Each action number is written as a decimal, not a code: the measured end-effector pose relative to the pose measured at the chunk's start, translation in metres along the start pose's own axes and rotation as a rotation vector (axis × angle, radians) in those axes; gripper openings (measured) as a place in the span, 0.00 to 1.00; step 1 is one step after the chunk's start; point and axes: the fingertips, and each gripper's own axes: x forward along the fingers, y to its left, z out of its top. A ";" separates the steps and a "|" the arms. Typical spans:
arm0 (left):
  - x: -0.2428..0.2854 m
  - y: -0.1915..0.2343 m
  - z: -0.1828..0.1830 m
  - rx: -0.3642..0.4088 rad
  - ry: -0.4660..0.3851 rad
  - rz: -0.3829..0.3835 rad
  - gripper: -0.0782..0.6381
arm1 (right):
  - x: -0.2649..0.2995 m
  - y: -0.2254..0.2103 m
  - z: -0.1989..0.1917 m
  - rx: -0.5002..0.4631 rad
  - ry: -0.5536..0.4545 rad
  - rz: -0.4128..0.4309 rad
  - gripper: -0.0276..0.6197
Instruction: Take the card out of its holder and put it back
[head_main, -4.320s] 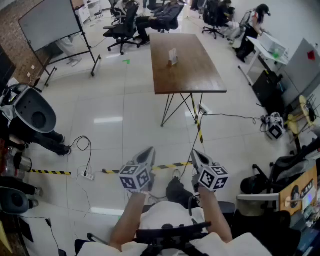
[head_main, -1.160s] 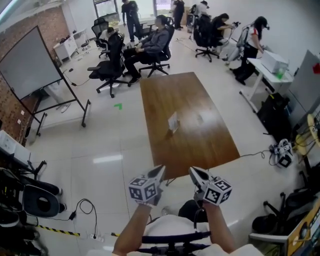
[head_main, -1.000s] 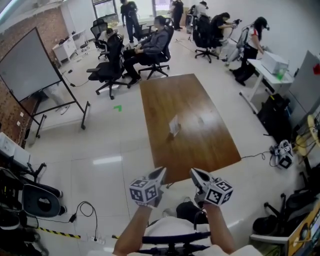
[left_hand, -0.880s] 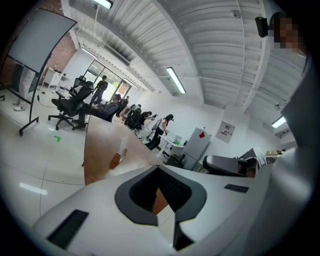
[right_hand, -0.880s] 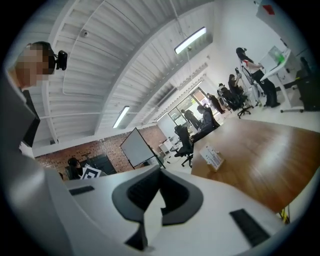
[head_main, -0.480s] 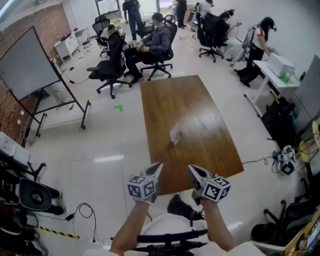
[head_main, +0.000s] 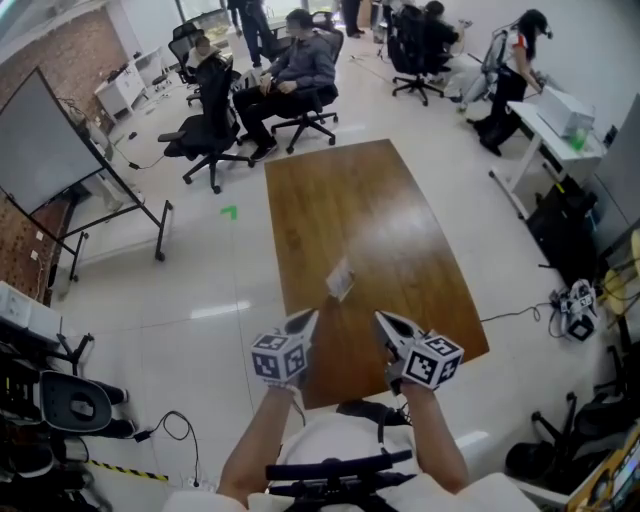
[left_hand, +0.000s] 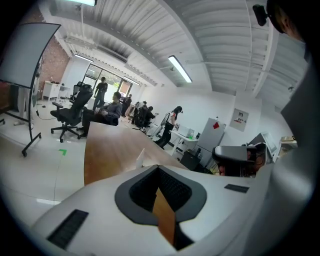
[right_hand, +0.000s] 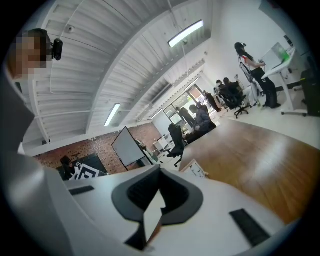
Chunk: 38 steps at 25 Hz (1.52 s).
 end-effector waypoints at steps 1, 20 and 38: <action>0.006 0.002 0.001 0.005 0.008 0.005 0.11 | 0.003 -0.005 0.002 0.006 0.001 0.001 0.05; 0.114 0.044 -0.004 0.105 0.163 0.040 0.45 | 0.054 -0.059 0.017 0.076 0.030 0.048 0.05; 0.185 0.061 -0.023 0.147 0.284 0.048 0.45 | 0.062 -0.107 0.016 0.144 0.040 -0.013 0.05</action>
